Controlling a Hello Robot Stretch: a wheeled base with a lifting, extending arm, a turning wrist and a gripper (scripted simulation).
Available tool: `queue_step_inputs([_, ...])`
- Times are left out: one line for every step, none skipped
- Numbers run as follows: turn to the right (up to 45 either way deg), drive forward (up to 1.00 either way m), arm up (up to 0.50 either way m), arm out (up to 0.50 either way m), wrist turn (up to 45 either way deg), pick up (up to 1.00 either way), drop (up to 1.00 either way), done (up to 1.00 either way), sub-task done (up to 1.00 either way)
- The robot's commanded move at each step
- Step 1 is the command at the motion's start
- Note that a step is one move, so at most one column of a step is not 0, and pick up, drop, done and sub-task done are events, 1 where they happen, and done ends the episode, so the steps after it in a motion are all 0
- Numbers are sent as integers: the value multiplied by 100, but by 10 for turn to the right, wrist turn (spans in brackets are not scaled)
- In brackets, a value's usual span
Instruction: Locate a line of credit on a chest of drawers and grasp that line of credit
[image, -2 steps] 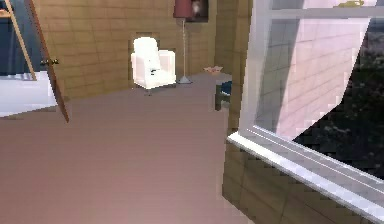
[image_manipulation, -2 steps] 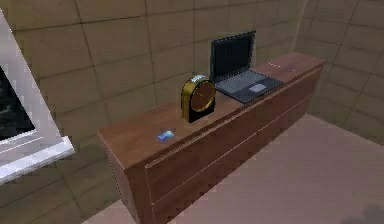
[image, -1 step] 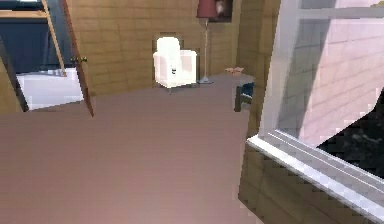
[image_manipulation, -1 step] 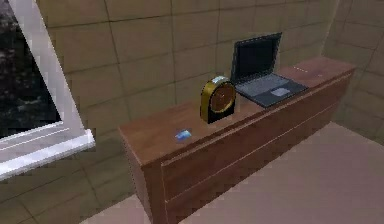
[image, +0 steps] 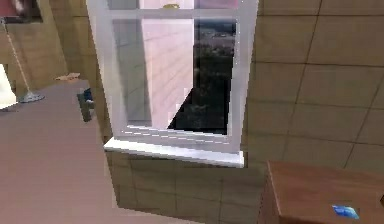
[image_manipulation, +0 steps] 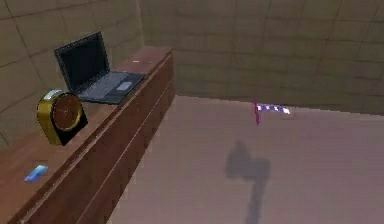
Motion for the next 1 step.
queue_step_inputs([450,0,0,0,0,0,0,0,0])
